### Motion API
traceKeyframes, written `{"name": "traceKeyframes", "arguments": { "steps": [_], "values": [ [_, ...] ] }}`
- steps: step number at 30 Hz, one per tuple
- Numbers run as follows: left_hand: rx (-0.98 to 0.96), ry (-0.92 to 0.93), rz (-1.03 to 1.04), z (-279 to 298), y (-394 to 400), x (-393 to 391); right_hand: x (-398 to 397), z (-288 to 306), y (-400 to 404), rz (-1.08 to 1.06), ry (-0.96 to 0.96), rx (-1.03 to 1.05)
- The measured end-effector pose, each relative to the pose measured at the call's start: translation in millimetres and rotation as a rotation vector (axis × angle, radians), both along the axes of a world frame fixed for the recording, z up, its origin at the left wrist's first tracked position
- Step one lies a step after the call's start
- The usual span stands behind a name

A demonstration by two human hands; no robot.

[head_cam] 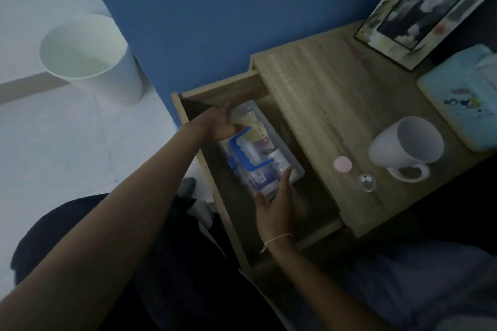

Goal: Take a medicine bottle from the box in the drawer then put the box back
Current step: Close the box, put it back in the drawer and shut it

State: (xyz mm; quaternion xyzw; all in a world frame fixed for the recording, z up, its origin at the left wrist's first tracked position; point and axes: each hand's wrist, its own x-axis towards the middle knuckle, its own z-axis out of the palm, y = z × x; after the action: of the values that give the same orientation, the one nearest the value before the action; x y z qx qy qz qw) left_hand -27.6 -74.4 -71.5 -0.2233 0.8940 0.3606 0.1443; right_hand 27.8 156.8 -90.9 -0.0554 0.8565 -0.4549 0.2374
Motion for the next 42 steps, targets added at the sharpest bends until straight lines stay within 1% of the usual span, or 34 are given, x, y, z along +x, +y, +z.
{"name": "traceKeyframes", "arguments": {
  "steps": [4, 9, 11, 13, 15, 17, 19, 21, 24, 31, 38, 42],
  "values": [
    [0.020, -0.073, -0.002, -24, -1, -2, -3, -21, 1, -0.012, -0.006, 0.030],
    [-0.017, -0.100, -0.008, -41, -6, 1, -4, -32, 3, 0.047, 0.045, 0.076],
    [-0.092, -0.075, -0.041, -42, -2, 7, -4, -31, 2, 0.079, 0.079, 0.152],
    [-0.282, 0.033, -0.122, -42, 10, 14, -6, -27, -1, 0.125, 0.190, 0.266],
    [-0.406, 0.166, -0.196, -43, 27, 20, -15, -22, -6, 0.213, 0.374, 0.324],
    [-0.452, 0.196, -0.259, -42, 41, 24, -31, -21, -15, 0.345, 0.512, 0.392],
    [-0.473, 0.163, -0.295, -44, 49, 27, -48, -23, -21, 0.454, 0.564, 0.509],
    [-0.466, 0.117, -0.281, -46, 52, 29, -58, -28, -24, 0.497, 0.551, 0.589],
    [-0.472, 0.110, -0.249, -51, 55, 29, -58, -35, -24, 0.510, 0.534, 0.616],
    [-0.479, 0.150, -0.232, -59, 54, 32, -53, -41, -26, 0.483, 0.566, 0.636],
    [-0.480, 0.169, -0.276, -62, 48, 35, -41, -40, -26, 0.451, 0.518, 0.620],
    [-0.494, 0.155, -0.293, -55, 48, 34, -40, -24, -26, 0.477, 0.456, 0.585]
  ]
}}
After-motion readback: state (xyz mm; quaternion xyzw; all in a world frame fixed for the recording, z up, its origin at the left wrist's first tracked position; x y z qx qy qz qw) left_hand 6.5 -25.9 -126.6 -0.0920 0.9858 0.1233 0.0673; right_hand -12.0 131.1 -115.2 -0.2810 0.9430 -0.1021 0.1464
